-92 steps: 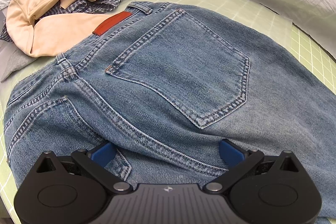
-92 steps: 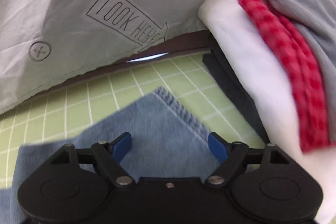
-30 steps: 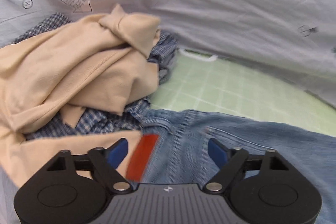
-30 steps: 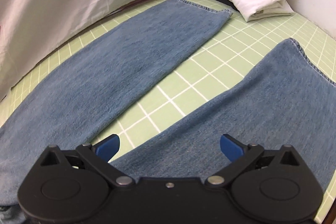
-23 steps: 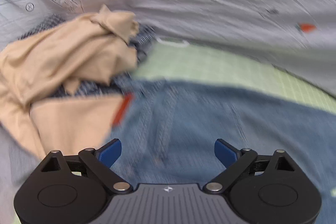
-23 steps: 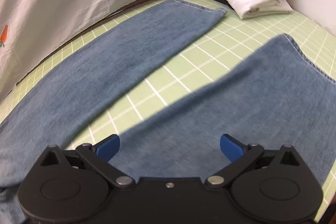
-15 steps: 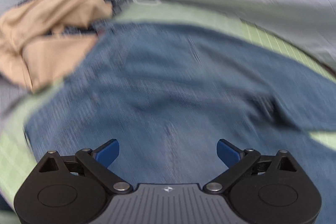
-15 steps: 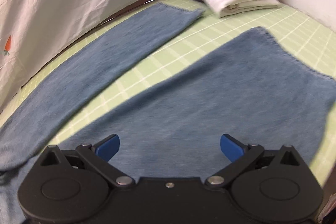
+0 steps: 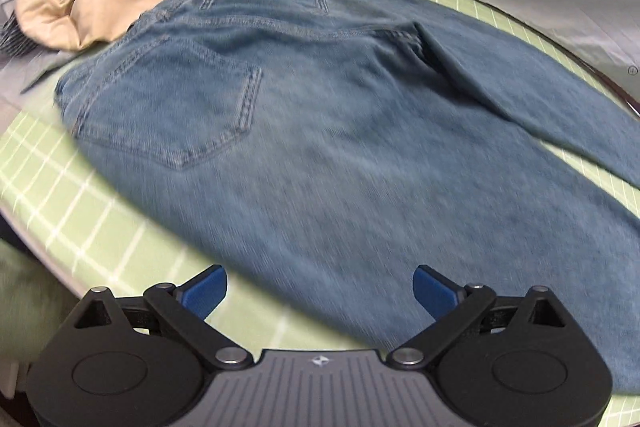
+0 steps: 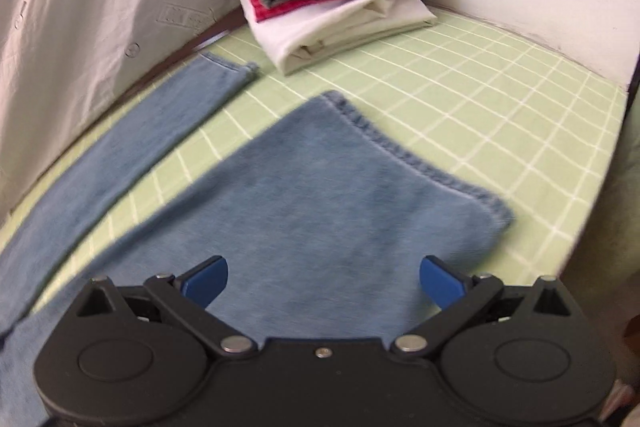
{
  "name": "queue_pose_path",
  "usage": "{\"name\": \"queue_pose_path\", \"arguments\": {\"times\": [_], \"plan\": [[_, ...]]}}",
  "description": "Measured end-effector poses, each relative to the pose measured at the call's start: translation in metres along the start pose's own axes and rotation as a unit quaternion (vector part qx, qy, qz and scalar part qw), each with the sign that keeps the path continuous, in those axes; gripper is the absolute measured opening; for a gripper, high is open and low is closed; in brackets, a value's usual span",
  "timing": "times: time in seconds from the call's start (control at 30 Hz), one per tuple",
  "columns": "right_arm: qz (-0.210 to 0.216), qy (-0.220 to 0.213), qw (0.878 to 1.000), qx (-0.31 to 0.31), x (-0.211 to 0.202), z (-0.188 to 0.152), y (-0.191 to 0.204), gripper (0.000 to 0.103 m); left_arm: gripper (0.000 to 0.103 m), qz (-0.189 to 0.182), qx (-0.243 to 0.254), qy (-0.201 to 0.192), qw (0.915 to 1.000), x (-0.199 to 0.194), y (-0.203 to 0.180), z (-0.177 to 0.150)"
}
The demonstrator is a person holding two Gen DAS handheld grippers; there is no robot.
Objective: Fold clothes
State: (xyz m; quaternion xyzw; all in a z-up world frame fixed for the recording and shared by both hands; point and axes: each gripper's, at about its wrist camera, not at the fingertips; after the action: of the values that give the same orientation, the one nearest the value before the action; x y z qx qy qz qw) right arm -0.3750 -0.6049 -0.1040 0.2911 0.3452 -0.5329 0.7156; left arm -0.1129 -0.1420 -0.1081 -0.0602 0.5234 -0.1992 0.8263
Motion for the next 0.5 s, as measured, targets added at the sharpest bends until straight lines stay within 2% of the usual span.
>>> {"name": "queue_pose_path", "arguments": {"times": [0.23,0.5], "plan": [[0.027,0.034,0.999,0.014,0.007,-0.007,-0.021,0.103,0.099,0.003,-0.008,0.006,0.9999,-0.003,-0.017,-0.021],[0.072,0.072,0.994,0.045,0.012,-0.015,-0.037,0.103,0.099,0.005,-0.009,0.017,0.9998,-0.002,-0.014,-0.020]]}}
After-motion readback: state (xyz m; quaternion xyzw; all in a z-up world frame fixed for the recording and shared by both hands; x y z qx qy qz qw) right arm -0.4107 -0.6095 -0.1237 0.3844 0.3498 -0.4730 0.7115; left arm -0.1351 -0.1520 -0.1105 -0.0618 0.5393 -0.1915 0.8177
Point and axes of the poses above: each gripper's, at about its wrist camera, not at the fingertips, and x roughly the way its jaws point, y to its left, z to its top, and after that the axes turned 15 degrees about -z, right-handed
